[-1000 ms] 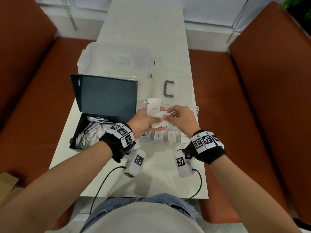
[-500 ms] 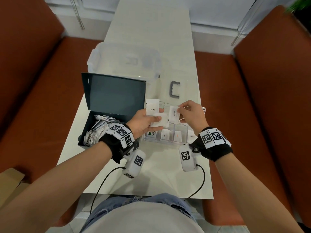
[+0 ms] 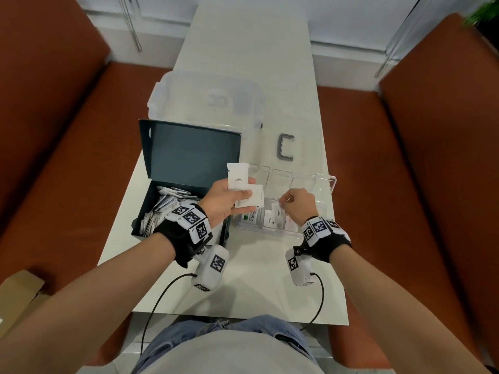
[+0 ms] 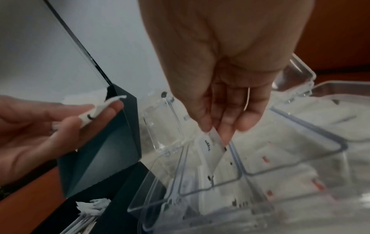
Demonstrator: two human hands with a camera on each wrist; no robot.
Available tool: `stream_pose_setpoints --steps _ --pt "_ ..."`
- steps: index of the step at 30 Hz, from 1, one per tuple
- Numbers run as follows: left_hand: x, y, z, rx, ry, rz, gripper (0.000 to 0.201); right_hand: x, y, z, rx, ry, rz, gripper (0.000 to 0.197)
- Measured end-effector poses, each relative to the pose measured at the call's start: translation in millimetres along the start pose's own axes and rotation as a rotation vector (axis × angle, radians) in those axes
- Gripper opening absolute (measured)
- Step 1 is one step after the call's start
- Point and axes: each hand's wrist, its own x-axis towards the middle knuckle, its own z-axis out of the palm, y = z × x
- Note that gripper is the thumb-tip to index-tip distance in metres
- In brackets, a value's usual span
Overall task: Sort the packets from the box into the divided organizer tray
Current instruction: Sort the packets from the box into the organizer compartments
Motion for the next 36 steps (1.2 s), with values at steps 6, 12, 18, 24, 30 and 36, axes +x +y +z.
stream_pose_setpoints --steps 6,12,18,24,30,36 --pt "-1.3 -1.1 -3.1 -0.004 0.015 -0.001 0.027 2.6 3.9 19.9 -0.002 -0.013 0.041 0.009" --pt "-2.8 0.1 -3.8 0.001 0.026 -0.008 0.026 1.2 7.1 27.2 -0.046 -0.004 0.042 0.010" --pt "-4.9 -0.5 -0.3 0.003 0.025 -0.015 0.028 0.9 2.4 35.6 -0.297 0.009 -0.043 0.013" --pt "-5.6 2.8 1.6 -0.032 -0.014 -0.056 0.032 -1.2 4.9 38.0 -0.494 -0.044 -0.149 0.026" --pt "-6.8 6.4 2.3 -0.030 -0.068 -0.056 0.038 -6.0 -16.4 5.6 -0.222 0.021 -0.184 0.022" --pt "-6.1 5.3 8.5 0.137 -0.112 -0.028 0.034 -17.6 -56.8 -36.6 0.011 0.107 -0.470 0.039"
